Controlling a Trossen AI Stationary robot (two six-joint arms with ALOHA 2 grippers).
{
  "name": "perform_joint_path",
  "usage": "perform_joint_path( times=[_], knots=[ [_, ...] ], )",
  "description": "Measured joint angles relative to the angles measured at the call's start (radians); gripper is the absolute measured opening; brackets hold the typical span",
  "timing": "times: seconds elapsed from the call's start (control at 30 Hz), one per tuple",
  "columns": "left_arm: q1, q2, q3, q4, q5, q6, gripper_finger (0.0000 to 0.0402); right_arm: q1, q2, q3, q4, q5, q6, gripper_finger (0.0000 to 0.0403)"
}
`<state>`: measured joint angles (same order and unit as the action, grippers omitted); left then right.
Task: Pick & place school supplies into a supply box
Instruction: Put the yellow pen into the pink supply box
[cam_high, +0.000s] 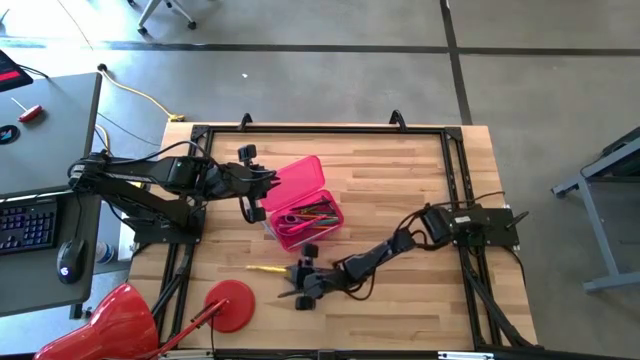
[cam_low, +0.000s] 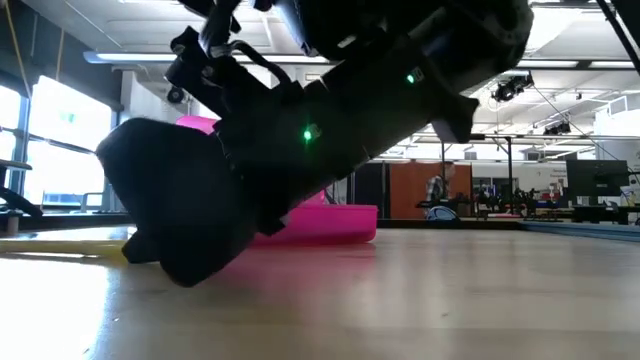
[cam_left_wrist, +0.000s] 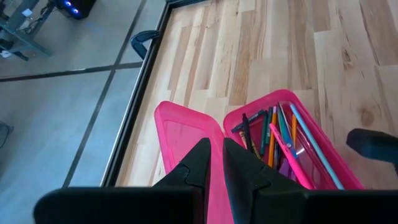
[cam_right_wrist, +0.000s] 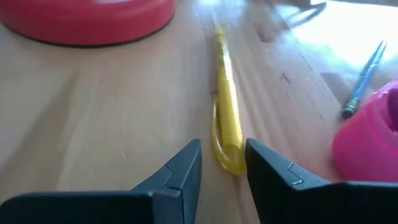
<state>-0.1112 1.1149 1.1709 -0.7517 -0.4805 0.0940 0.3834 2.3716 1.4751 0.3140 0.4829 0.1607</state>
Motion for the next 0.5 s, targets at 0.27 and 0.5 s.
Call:
perform_joint_path(
  times=[0.27,0.5],
  knots=[
    [0.0,0.0,0.0,-0.011,0.019,0.001,0.0074,-0.006,0.002,0.002,-0.081,-0.009,0.103,0.0106],
    [0.0,0.0,0.0,-0.011,0.021,0.003,0.0074,-0.011,0.002,0.0,-0.066,-0.052,0.033,0.0063]
  ],
)
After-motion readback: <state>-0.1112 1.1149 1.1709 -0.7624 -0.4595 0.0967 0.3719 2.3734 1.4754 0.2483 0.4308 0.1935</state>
